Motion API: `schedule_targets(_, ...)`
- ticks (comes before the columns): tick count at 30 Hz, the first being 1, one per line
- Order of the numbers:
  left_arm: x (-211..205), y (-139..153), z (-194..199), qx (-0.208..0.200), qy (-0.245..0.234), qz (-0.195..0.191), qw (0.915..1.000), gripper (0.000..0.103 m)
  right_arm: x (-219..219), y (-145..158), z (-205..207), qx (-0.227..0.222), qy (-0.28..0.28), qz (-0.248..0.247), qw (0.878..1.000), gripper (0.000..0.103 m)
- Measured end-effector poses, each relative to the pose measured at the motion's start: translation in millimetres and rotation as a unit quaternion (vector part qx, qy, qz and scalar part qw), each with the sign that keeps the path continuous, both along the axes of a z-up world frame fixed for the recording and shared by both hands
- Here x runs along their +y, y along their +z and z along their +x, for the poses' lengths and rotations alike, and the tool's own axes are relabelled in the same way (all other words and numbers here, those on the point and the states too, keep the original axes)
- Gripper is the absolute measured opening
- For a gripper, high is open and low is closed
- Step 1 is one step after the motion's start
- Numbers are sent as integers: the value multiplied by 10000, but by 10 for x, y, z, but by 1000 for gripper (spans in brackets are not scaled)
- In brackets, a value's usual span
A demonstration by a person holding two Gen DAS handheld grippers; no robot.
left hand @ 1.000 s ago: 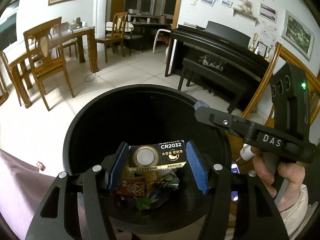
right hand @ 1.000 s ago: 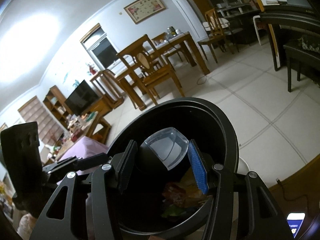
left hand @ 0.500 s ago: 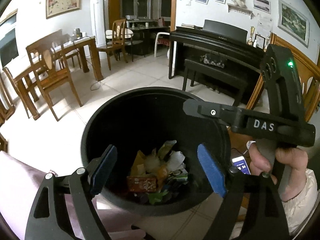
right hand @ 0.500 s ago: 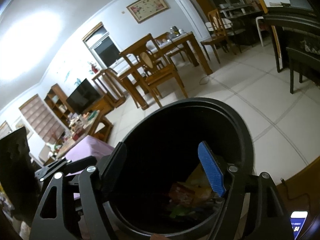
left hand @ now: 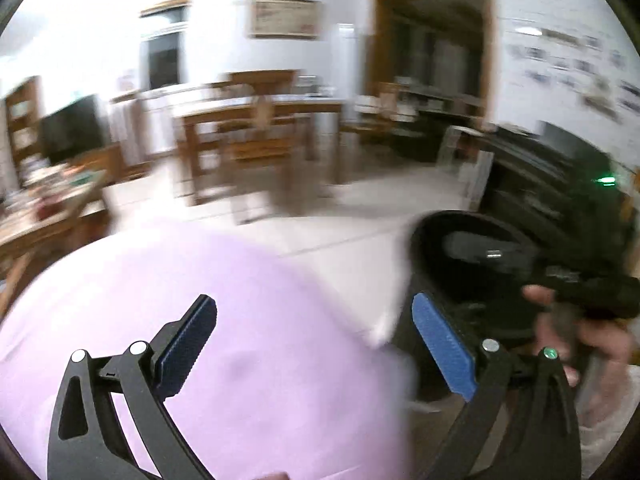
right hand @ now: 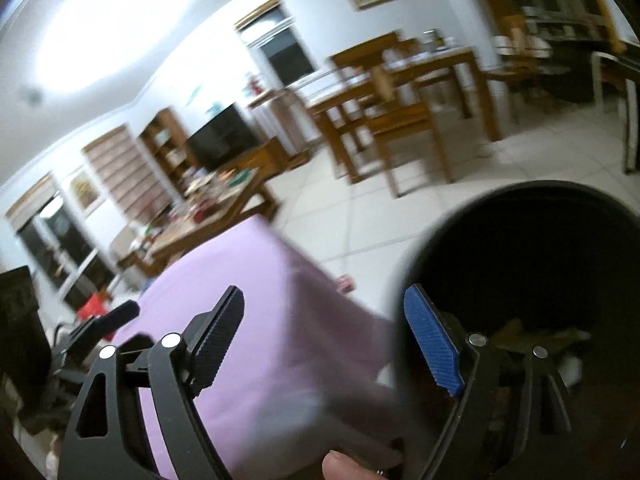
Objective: Collect trash
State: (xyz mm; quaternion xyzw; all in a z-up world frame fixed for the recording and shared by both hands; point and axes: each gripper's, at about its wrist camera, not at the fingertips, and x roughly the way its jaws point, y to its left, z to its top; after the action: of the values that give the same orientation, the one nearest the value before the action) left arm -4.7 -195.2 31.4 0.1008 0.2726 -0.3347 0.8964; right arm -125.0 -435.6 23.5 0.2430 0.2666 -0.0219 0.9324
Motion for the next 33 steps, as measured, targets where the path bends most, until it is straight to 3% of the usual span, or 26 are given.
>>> schedule_targets(3, 563, -34, 186, -65, 946, 70, 9955, 98, 630, 91, 374, -42, 535, -182, 9984, 82)
schedule_targets(7, 1140, -21, 290, -196, 1926, 131, 9810, 98, 1335, 190, 744, -177, 1051, -454, 9933, 89)
schedule_targets(13, 1735, -18, 322, -122, 2561, -108, 9665, 98, 2182, 240, 1150, -330, 1389, -827, 9863, 97)
schedule_targets(21, 2092, -31, 408, 107, 2863, -522, 9567, 98, 2810, 136, 1453, -376, 1228, -1688, 9772, 98)
schedule_targets(33, 2142, -149, 376, 25, 2831, -451, 9580, 98, 2748, -99, 1487, -370, 1062, -1990, 9735, 98)
